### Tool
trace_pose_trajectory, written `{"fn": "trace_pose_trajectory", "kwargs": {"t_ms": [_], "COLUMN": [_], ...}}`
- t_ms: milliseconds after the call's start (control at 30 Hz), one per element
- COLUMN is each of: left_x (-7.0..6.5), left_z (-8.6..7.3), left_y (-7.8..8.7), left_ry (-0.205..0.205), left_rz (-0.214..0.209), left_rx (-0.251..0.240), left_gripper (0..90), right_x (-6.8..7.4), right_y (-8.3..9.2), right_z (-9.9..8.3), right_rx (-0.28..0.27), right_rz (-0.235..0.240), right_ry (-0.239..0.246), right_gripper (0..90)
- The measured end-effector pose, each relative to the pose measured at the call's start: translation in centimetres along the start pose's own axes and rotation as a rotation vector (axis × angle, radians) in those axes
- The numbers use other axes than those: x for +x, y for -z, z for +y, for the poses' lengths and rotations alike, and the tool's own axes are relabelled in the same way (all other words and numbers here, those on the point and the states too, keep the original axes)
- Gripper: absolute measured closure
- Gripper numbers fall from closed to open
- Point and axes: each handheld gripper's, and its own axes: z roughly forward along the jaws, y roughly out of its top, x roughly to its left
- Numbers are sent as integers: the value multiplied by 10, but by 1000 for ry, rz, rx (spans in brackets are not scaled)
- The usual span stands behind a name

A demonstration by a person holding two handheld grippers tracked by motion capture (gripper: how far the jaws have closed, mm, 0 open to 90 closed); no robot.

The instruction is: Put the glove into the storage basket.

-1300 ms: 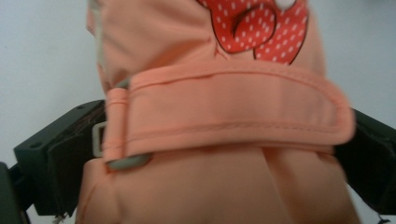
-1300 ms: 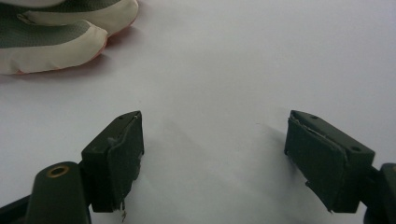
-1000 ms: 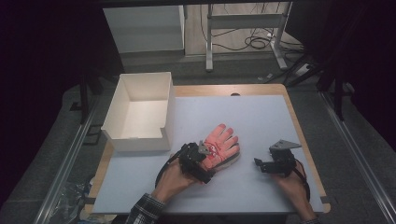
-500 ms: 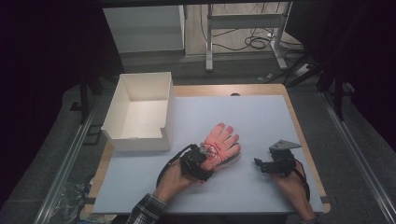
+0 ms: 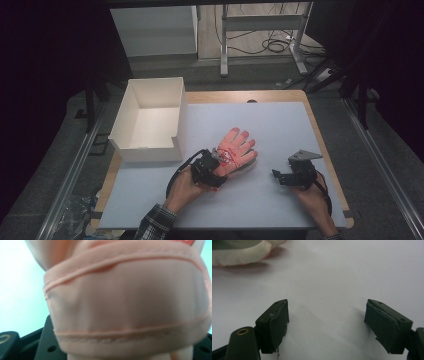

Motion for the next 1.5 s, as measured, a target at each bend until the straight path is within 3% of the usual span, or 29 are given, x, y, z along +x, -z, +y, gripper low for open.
{"fn": "trace_pose_trajectory", "kwargs": {"t_ms": [433,1000,1500], "left_x": [18,38,65], "left_z": [23,68,99], "left_y": [18,42,72], "left_ry": [61,108,159], "left_rz": [40,91,157], "left_rx": [-34,-75,-89], "left_gripper": [430,422,414], "right_x": [0,1,1], "right_y": [0,0,0], "right_z": [0,0,-1], "right_rx": [-1,0,-3], "right_rz": [-2,-2,-4], "right_ry": [1,-2,2], "right_gripper": [199,199,199]}}
